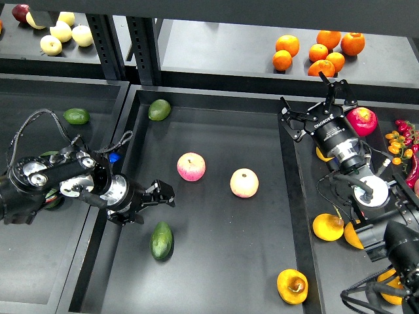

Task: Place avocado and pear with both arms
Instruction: 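Lower the left gripper onto the avocado and close it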

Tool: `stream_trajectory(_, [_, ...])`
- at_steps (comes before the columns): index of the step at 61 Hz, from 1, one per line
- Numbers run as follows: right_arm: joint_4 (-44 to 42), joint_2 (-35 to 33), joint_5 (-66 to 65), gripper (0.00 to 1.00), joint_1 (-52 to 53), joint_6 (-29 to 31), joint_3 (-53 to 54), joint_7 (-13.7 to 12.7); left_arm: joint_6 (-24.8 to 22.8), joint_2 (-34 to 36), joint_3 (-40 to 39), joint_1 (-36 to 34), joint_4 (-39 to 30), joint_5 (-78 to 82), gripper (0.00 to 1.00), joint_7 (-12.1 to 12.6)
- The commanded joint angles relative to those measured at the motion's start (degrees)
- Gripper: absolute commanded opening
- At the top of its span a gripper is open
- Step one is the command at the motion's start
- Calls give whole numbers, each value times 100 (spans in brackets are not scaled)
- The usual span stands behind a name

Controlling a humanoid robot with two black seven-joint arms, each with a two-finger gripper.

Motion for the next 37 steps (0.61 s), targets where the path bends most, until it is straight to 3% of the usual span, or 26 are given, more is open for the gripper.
stream_trajectory(1, [0,0,0,100,-1,0,6,0,1,-89,0,82,34,99,98,1])
stream_trajectory(37, [9,0,0,100,-1,0,15,0,1,-458,0,425,500,380,98,1])
